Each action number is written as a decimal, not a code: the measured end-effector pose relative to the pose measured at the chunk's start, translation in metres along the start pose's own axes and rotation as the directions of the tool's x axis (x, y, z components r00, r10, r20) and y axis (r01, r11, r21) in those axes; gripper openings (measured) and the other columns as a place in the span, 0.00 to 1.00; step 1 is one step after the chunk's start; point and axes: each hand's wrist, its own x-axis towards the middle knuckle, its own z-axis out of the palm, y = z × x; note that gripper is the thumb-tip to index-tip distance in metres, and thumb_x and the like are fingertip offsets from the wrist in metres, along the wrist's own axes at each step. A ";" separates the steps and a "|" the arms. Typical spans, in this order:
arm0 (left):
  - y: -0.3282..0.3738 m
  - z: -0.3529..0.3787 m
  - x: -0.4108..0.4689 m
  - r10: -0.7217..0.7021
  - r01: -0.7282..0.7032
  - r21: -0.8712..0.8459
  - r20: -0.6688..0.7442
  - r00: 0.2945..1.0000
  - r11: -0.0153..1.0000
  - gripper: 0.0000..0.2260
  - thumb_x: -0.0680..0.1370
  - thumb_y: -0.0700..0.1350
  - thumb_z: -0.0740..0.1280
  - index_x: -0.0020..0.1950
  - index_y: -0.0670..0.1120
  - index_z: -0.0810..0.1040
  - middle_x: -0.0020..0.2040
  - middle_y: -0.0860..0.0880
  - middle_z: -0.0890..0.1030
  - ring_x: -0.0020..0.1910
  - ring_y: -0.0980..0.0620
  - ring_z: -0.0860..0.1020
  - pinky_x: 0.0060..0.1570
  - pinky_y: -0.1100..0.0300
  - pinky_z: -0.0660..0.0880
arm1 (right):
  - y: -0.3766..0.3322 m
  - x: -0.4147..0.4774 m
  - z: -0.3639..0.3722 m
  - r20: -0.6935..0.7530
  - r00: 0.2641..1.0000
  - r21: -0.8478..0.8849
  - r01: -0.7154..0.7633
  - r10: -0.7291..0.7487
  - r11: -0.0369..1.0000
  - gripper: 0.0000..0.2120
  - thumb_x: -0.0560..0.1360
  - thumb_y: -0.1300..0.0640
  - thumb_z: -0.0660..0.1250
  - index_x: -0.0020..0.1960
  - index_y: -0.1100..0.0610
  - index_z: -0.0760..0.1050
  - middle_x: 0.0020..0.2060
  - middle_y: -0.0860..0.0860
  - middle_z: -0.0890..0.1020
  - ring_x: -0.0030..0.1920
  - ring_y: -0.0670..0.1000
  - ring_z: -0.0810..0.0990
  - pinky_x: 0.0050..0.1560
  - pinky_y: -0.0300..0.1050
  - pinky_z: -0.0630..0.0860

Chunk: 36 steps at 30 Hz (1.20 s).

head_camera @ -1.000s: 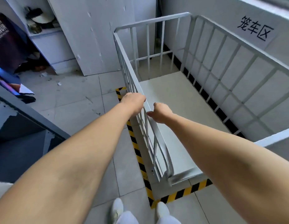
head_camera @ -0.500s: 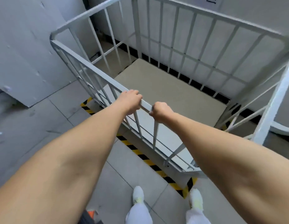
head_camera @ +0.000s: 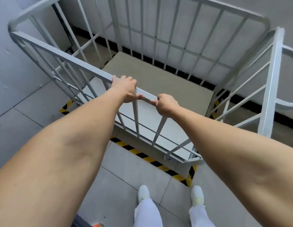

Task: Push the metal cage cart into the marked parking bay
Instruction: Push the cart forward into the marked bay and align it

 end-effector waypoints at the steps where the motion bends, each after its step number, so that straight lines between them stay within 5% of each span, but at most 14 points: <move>1: 0.001 0.001 -0.001 0.007 -0.007 -0.011 -0.008 1.000 1.000 0.32 0.74 0.69 0.59 0.64 0.45 0.72 0.65 0.45 0.73 0.68 0.44 0.67 0.68 0.40 0.59 | 0.001 -0.002 0.004 -0.032 0.999 -0.005 -0.009 0.009 1.000 0.15 0.82 0.46 0.54 0.54 0.56 0.72 0.57 0.57 0.80 0.60 0.59 0.76 0.58 0.50 0.65; 15: -0.008 0.005 -0.019 0.046 -0.047 -0.029 -0.018 0.999 0.998 0.31 0.74 0.68 0.59 0.63 0.43 0.72 0.63 0.45 0.74 0.65 0.44 0.68 0.63 0.43 0.68 | -0.005 -0.012 0.018 0.013 0.998 0.041 -0.059 0.058 0.997 0.13 0.82 0.45 0.53 0.49 0.54 0.67 0.54 0.57 0.81 0.59 0.59 0.75 0.53 0.50 0.58; 30: -0.002 0.004 -0.029 0.052 -0.052 -0.023 0.003 0.999 0.998 0.31 0.75 0.68 0.59 0.63 0.43 0.72 0.62 0.45 0.75 0.63 0.43 0.68 0.61 0.42 0.68 | -0.007 -0.027 0.012 0.059 0.995 0.068 -0.084 0.080 0.994 0.14 0.81 0.45 0.55 0.48 0.55 0.68 0.54 0.57 0.80 0.59 0.59 0.75 0.59 0.51 0.62; 36: 0.001 0.004 -0.033 0.029 -0.029 -0.038 0.010 1.000 0.999 0.31 0.75 0.67 0.59 0.65 0.43 0.71 0.64 0.44 0.74 0.65 0.43 0.67 0.63 0.42 0.68 | -0.007 -0.033 0.005 0.073 0.995 0.060 -0.076 0.072 0.995 0.15 0.81 0.44 0.55 0.48 0.55 0.68 0.46 0.53 0.74 0.56 0.57 0.74 0.64 0.51 0.64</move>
